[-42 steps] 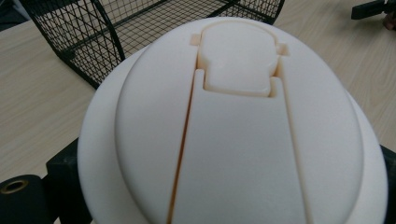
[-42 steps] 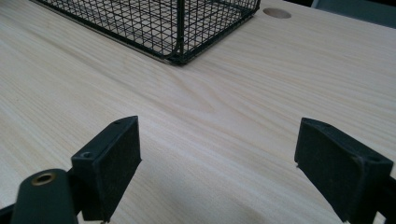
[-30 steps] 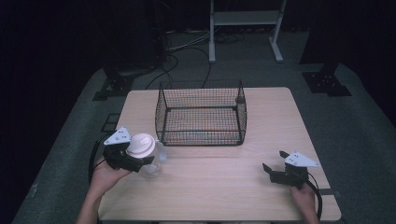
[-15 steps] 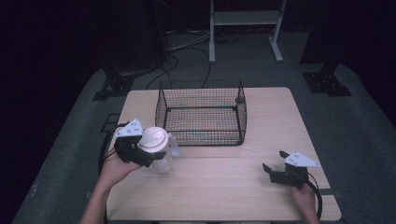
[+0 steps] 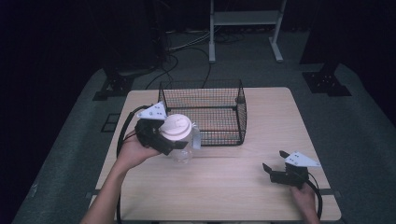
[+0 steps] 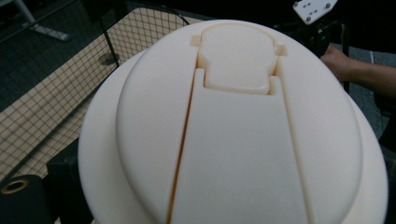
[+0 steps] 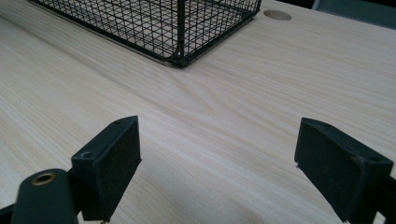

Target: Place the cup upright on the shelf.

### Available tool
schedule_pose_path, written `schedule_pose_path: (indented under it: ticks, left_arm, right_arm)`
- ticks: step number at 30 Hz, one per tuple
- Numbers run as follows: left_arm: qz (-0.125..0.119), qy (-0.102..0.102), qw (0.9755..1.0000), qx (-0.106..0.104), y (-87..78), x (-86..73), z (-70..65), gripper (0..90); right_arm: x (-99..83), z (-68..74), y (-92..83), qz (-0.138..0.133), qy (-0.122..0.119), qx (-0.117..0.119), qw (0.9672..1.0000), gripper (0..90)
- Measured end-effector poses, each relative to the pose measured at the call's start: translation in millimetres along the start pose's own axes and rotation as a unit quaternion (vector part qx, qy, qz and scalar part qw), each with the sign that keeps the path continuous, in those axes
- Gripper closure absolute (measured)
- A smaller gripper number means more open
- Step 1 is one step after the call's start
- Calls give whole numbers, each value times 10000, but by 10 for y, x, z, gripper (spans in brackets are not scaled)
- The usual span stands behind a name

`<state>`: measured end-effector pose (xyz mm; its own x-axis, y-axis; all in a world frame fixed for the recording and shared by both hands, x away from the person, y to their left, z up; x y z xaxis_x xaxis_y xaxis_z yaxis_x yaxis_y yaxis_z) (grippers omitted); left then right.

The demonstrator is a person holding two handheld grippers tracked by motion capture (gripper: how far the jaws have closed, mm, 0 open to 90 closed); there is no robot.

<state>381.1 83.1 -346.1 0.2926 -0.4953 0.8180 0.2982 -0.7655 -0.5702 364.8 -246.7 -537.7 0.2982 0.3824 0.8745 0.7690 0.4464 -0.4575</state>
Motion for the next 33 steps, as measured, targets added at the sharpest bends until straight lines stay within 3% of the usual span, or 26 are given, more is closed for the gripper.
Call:
schedule_pose_path:
  ticks: [8, 12, 24, 33]
  left_arm:
    - [237, 263, 9994, -38, 203, 360, -2, 51]
    - [328, 301, 9990, -34, 287, 480, 27, 51]
    - [409, 130, 9990, 154, 492, 844, 322, 51]
    - [488, -111, 9984, 280, 706, 934, 590, 51]
  right_arm:
    - [5, -1, -7, -29, 29, 26, 10000, 135]
    - [6, -8, -10, -41, 55, 22, 10000, 135]
    - [10, -15, -7, -53, 92, 3, 9999, 135]
    - [18, -22, -9, -81, 174, 10, 9998, 135]
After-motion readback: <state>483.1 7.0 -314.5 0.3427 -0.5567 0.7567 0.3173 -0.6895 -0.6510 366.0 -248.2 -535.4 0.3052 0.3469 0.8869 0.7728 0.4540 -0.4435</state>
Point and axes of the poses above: each handheld gripper's, and its own axes: y roughly forward along the jaws, x roughly out of its top, z roughly to its left, the point moved 9 cm from there along y, roughly forward along the jaws, and after that the axes turned 7 degrees about -y, right-handed, at the moved point
